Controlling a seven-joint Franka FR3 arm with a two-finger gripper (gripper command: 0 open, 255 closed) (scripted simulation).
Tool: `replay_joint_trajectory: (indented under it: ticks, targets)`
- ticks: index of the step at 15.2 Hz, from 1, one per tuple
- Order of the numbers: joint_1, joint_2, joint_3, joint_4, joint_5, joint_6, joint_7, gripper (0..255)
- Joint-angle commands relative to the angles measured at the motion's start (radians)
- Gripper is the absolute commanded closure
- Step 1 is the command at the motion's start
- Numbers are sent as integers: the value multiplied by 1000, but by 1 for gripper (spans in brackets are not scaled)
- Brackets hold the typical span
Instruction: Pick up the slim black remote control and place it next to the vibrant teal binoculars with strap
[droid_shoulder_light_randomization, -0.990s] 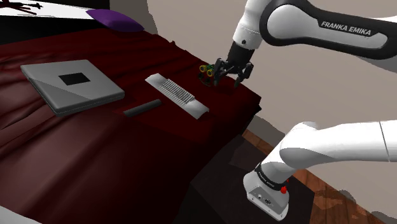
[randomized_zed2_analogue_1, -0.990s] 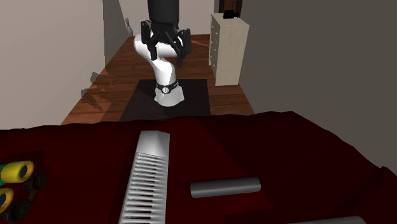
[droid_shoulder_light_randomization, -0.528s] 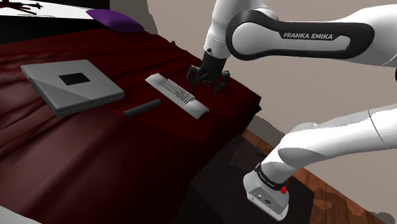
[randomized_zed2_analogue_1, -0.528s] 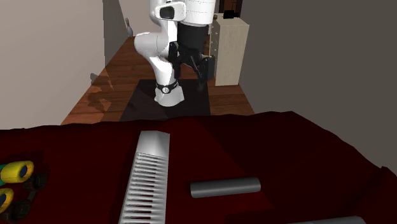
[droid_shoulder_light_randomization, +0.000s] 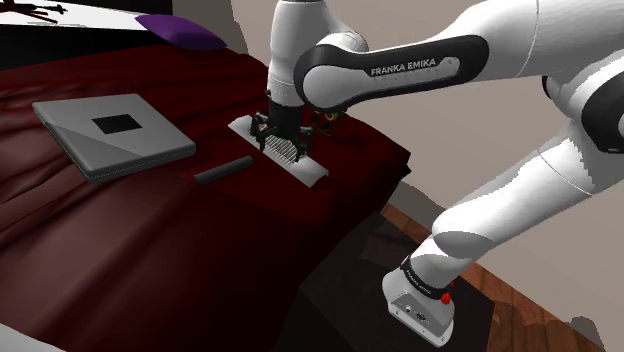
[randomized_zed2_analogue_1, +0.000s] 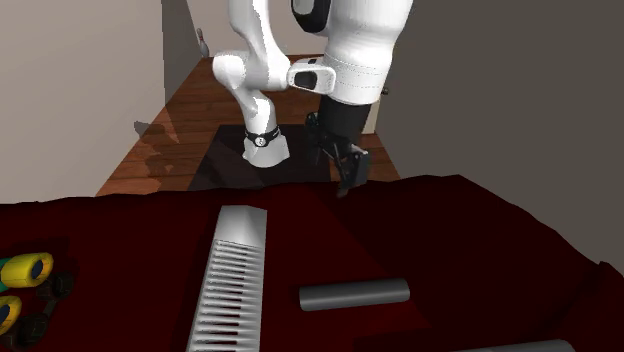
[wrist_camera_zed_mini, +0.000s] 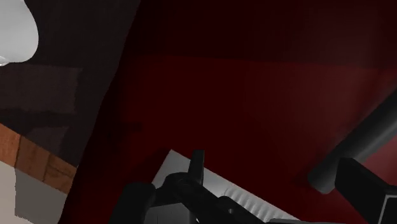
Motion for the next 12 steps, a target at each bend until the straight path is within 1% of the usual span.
replay_joint_trajectory:
  ticks: [1,3,5,8,10,12]
  targets:
    - [-23,111,49,65,-83,5,151,0]
    - [-22,232,73,135,-182,-1,293,0]
    - [3,352,71,213,-278,-19,424,0]
    - [76,512,25,342,-389,-58,583,0]
    - [127,607,-14,434,-442,-86,666,0]
    - [178,696,-56,532,-480,-115,734,0]
